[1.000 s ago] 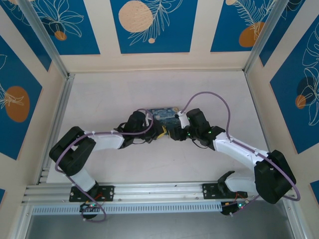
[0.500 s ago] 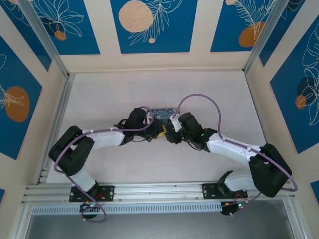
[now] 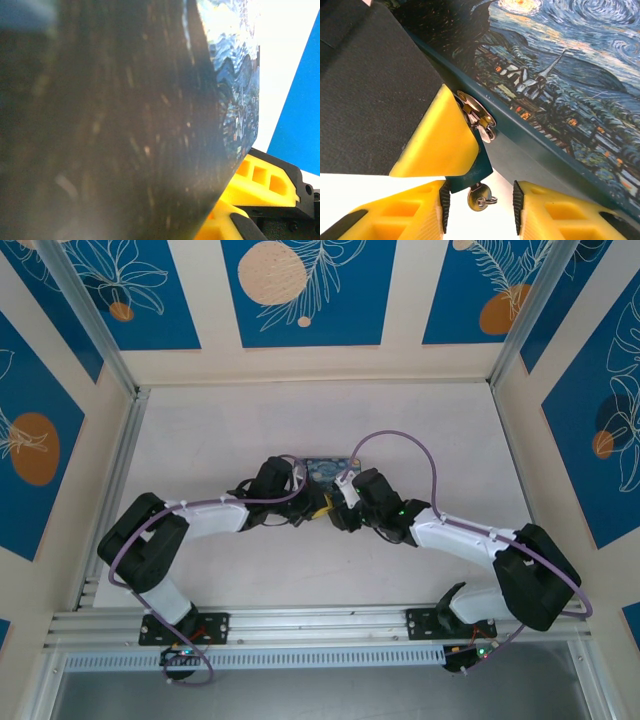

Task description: Unlock the padlock with the key

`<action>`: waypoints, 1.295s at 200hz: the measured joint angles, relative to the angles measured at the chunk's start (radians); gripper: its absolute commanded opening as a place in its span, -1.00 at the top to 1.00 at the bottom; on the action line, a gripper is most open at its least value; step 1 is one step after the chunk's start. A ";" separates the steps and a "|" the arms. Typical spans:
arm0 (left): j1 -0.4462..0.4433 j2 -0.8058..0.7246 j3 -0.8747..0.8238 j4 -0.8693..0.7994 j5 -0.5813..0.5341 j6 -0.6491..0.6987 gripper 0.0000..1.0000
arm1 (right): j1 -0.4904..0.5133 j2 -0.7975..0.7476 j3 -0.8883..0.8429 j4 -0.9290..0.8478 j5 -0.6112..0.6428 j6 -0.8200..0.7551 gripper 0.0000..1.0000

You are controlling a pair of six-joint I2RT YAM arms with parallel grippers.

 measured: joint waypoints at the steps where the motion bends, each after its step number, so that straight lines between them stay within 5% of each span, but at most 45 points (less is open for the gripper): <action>1: 0.000 0.000 0.000 0.000 0.000 0.000 1.00 | 0.000 -0.001 0.000 0.000 0.000 0.000 0.15; 135: 0.003 -0.006 0.004 0.000 0.018 0.000 1.00 | -0.037 -0.066 -0.036 -0.043 -0.105 0.033 0.16; 259: 0.003 -0.006 0.017 0.000 0.019 0.004 1.00 | 0.021 0.008 0.010 -0.044 0.079 0.010 0.29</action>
